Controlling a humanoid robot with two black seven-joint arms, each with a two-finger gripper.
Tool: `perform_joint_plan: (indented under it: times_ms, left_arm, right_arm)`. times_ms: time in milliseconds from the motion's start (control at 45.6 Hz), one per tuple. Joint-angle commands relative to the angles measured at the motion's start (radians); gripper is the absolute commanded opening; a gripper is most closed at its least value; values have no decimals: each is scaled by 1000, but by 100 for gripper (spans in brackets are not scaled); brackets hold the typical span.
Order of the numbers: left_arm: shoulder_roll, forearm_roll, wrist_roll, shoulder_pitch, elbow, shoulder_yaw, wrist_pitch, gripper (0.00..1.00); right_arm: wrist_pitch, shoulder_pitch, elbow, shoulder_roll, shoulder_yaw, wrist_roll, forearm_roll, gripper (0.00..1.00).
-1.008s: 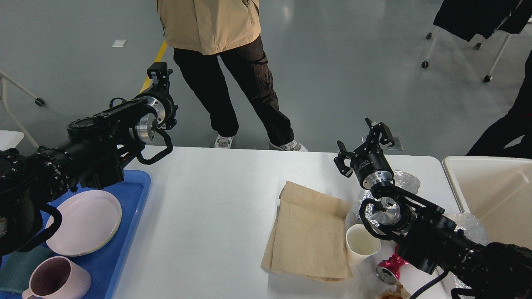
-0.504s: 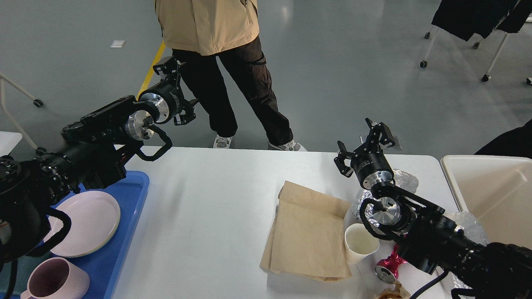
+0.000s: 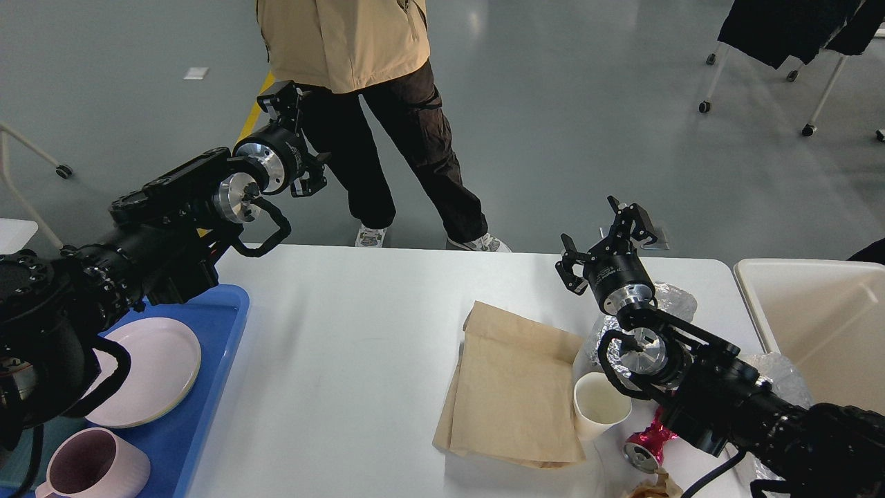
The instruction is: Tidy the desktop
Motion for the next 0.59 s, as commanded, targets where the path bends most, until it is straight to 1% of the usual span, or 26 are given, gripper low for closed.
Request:
perform_joint_plan:
  times_ms: [0, 482, 570]
  left_arm:
    - [1, 0, 0, 1, 8, -2, 0, 99]
    - [-25, 0, -2, 18, 14, -5, 0, 99]
    - [-27, 0, 0, 46, 14, -5, 0, 99]
  right_arm:
    - [0, 0, 0, 0, 0, 0, 0, 100]
    - [0, 0, -2, 0, 0, 0, 0, 100]
    - [0, 0, -2, -2, 0, 0, 0, 100]
